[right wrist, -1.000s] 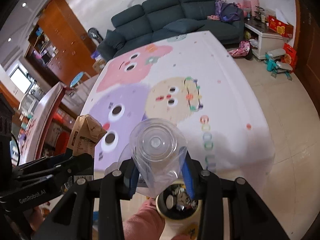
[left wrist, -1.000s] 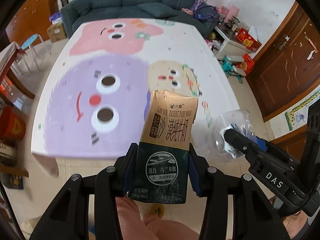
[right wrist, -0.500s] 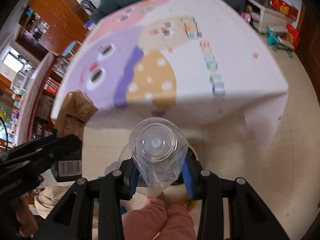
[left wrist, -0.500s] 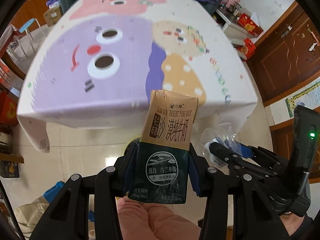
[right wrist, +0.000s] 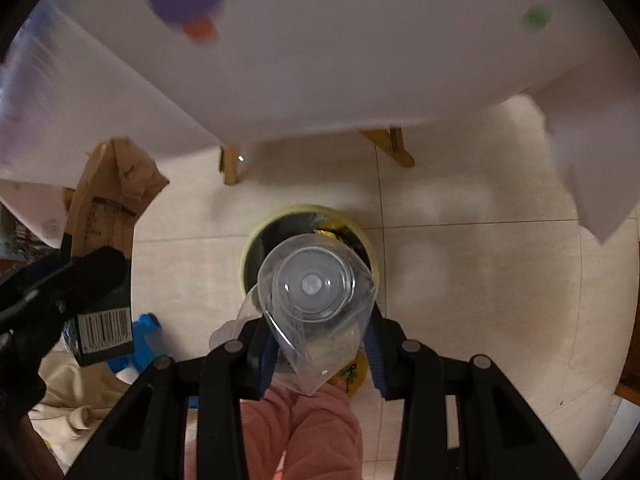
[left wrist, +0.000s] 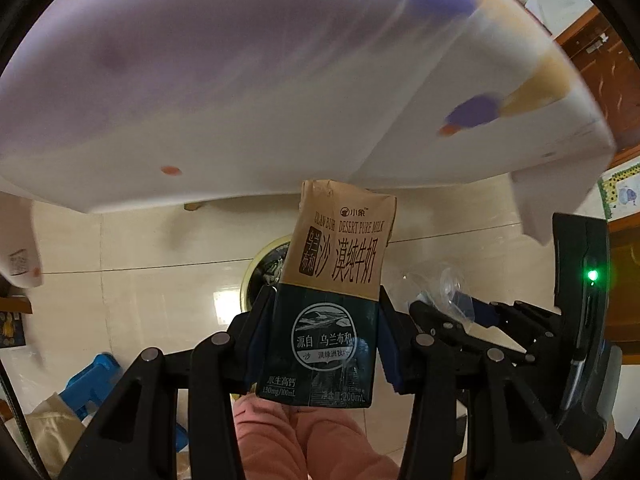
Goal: Collect trash
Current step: 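Open both grippers to drop the carton and bottle into the bin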
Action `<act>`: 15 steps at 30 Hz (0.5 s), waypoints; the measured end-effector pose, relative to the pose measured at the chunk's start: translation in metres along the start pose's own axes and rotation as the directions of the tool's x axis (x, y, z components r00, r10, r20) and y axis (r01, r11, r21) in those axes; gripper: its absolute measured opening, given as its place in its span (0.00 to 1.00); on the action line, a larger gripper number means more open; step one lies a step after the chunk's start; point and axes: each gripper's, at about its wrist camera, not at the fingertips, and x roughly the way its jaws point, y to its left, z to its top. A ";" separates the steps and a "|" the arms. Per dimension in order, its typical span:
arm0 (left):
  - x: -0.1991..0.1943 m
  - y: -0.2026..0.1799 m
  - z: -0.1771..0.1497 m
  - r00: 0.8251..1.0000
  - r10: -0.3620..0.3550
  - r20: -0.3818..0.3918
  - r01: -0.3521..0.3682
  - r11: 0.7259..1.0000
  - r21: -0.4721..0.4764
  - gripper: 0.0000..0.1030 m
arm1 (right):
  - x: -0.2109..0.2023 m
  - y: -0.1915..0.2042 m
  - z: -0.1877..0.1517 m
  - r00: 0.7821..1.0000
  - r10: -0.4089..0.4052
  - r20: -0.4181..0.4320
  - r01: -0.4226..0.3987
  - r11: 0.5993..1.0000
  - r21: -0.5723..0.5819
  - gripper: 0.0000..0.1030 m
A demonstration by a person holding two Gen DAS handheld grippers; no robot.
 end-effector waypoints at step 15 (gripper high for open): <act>0.089 0.010 -0.015 0.998 0.050 -0.049 -0.050 0.999 0.003 0.59 | 0.085 -0.007 0.015 0.997 -0.006 -0.071 0.006 1.000 -0.007 0.52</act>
